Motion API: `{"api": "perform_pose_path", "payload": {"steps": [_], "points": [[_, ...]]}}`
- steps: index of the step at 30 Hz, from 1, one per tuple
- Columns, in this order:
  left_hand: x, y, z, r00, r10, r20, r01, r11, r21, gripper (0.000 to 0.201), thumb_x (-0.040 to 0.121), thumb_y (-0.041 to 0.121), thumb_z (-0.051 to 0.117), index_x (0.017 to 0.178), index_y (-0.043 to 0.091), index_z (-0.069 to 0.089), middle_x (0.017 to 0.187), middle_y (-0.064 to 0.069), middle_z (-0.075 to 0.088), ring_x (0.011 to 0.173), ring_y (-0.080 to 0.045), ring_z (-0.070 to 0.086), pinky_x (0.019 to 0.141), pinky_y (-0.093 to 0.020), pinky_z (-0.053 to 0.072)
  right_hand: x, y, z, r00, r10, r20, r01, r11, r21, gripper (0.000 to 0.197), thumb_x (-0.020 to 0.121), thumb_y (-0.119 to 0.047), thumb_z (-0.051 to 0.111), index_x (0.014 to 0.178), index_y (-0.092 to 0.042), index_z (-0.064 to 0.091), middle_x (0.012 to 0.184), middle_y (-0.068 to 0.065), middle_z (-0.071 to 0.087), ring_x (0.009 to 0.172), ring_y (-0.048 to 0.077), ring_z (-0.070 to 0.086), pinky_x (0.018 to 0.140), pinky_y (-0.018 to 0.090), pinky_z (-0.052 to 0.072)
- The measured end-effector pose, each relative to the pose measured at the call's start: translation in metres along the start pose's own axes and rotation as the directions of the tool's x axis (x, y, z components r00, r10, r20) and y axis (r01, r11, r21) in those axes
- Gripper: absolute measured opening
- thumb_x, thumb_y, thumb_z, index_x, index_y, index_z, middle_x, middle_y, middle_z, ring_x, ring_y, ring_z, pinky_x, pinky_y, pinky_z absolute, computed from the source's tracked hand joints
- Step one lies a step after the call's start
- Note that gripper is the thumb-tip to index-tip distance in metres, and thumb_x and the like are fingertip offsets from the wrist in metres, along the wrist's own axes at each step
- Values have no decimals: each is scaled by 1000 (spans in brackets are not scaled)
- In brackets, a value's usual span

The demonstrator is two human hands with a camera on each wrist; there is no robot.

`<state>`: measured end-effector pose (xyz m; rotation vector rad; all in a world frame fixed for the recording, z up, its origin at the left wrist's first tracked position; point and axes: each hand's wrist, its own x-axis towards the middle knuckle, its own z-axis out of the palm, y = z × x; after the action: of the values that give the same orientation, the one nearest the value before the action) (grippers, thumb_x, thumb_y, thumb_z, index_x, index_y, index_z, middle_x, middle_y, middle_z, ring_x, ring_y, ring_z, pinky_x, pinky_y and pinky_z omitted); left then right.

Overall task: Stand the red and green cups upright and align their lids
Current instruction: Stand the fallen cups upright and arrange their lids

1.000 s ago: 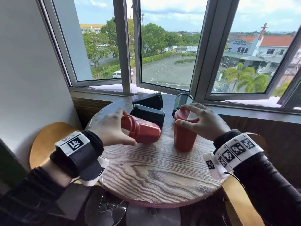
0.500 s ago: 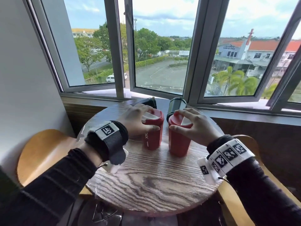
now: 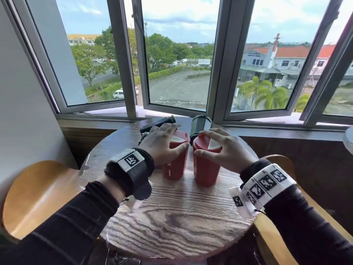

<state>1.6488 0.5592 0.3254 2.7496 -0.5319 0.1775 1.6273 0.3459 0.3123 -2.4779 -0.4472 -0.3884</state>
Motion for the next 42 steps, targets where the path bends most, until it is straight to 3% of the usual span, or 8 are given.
{"api": "perform_pose_path", "payload": {"steps": [8, 12, 17, 20, 23, 26, 32, 42], "points": [[3, -5, 3, 1000, -4, 10, 3, 1000, 6, 71, 72, 72, 31, 138, 43, 36, 145, 5, 34, 129, -25, 34, 108, -47, 31, 0, -1, -11, 994, -29, 103, 39, 995, -96, 76, 70, -68, 53, 135, -28, 48, 137, -9, 46, 125, 5, 43, 97, 11, 26], [4, -6, 6, 1000, -12, -2, 12, 1000, -18, 66, 73, 71, 34, 135, 47, 37, 143, 7, 36, 130, -20, 34, 110, -43, 29, 14, 8, -28, 975, -46, 218, 47, 999, 1, 77, 70, -75, 43, 134, -32, 48, 137, -11, 49, 122, 4, 47, 104, 23, 35], [2, -2, 5, 999, -41, -23, 40, 998, -55, 67, 72, 69, 36, 135, 44, 42, 140, 11, 37, 129, -15, 32, 109, -39, 30, 64, 35, -46, 977, -24, 212, 29, 999, -19, 58, 82, -60, 42, 126, -25, 56, 119, -4, 61, 98, 13, 59, 80, 24, 42], [2, -3, 6, 998, -59, -28, 56, 995, -88, 70, 67, 74, 32, 131, 49, 42, 139, 11, 38, 127, -14, 36, 108, -41, 32, 102, 60, -40, 966, 17, 257, 15, 992, -122, 54, 89, -55, 41, 119, -14, 57, 114, 6, 64, 102, 22, 58, 82, 29, 44], [1, -1, 7, 996, -79, -40, 74, 991, -110, 64, 69, 74, 36, 129, 52, 43, 137, 13, 40, 127, -12, 38, 108, -45, 34, 132, 78, -28, 938, 122, 323, -54, 976, -212, 63, 92, -54, 39, 130, -5, 46, 130, 16, 54, 117, 29, 52, 93, 32, 42], [1, 4, 6, 994, -96, -53, 89, 989, -116, 62, 69, 71, 38, 128, 51, 45, 136, 13, 42, 127, -10, 38, 108, -40, 34, 158, 91, -12, 915, 194, 354, -108, 963, -247, 65, 90, -58, 41, 126, -4, 46, 127, 19, 53, 111, 32, 54, 91, 43, 49], [0, 6, 9, 989, -128, -78, 115, 981, -157, 55, 72, 65, 47, 125, 50, 50, 132, 16, 44, 125, -6, 41, 107, -41, 37, 189, 103, 17, 874, 302, 379, -251, 951, -179, 76, 77, -67, 54, 122, -6, 43, 110, 16, 59, 86, 28, 64, 81, 45, 56], [1, 6, 9, 984, -169, -59, 158, 974, -163, 55, 71, 67, 46, 124, 54, 48, 134, 18, 42, 126, -8, 40, 106, -43, 37, 194, 108, 33, 836, 356, 417, -418, 906, 65, 67, 73, -49, 72, 118, -10, 42, 106, 17, 55, 76, 33, 67, 65, 52, 58]]}}
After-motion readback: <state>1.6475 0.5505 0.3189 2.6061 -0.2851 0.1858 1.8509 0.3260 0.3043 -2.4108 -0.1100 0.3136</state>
